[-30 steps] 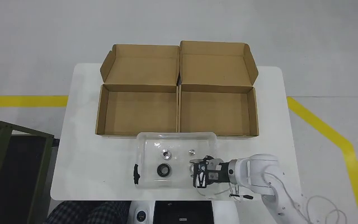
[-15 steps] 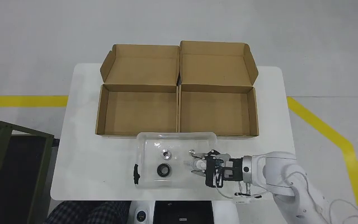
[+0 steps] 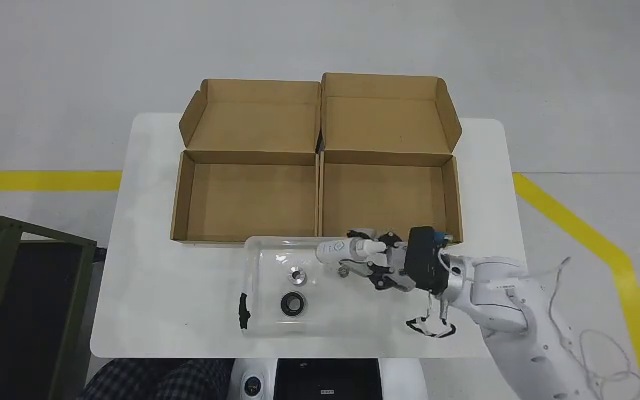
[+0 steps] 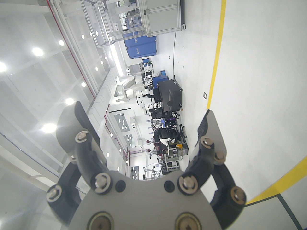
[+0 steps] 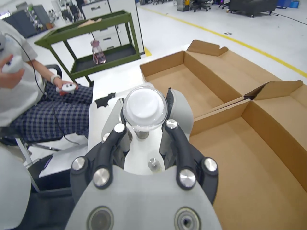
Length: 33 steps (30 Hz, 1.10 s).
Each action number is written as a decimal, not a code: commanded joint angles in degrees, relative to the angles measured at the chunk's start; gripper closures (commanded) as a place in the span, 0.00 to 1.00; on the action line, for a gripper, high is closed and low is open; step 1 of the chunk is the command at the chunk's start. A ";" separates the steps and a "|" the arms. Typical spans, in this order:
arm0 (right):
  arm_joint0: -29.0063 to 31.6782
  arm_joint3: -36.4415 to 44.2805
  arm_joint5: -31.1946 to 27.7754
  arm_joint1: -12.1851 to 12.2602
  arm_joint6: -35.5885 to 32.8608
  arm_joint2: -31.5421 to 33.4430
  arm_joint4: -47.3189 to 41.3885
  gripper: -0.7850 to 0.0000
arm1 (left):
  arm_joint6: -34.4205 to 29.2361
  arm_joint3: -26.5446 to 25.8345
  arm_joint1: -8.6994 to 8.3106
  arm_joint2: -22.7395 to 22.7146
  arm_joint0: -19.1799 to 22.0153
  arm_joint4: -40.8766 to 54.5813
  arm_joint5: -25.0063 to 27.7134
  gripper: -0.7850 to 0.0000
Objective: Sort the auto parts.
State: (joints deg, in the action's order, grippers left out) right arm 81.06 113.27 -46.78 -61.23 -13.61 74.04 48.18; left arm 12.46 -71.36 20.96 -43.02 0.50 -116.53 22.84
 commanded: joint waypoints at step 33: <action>1.20 -0.95 6.28 -0.43 8.04 2.66 -7.59 1.00 | 0.00 0.00 0.00 0.00 0.00 0.00 0.00 0.00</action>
State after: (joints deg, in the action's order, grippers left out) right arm 82.26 112.33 -40.50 -61.66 -5.57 76.70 40.59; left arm 12.46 -71.36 20.96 -43.02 0.50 -116.53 22.84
